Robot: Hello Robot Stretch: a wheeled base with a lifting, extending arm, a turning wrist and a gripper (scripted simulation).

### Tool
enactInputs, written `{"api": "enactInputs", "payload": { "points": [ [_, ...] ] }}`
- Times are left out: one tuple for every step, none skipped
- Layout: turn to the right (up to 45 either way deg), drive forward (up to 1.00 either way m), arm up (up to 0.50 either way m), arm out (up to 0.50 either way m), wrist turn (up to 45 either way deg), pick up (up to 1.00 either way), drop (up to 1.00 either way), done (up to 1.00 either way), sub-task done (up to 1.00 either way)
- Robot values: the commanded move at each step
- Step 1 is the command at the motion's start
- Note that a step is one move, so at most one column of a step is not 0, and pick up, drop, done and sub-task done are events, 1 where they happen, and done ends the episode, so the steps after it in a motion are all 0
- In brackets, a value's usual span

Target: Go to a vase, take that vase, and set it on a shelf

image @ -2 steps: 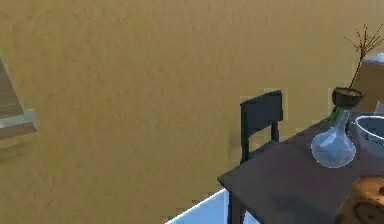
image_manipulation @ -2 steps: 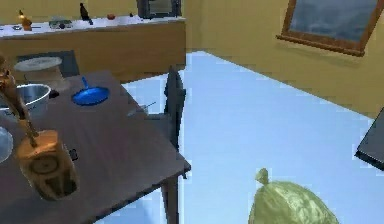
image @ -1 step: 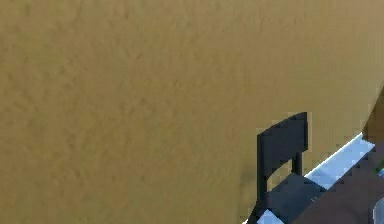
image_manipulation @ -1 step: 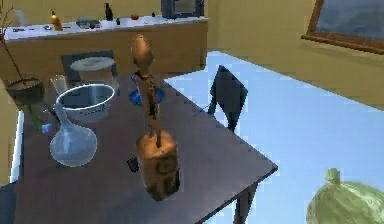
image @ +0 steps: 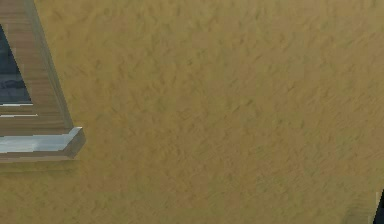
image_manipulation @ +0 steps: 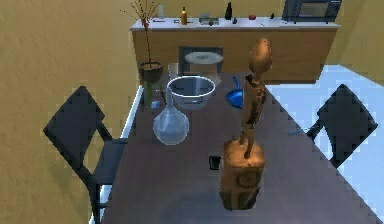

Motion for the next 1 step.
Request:
{"api": "enactInputs", "payload": {
  "points": [
    [0.0,0.0,0.5,0.0,0.0,0.0,0.0,0.0,0.0]
  ]
}}
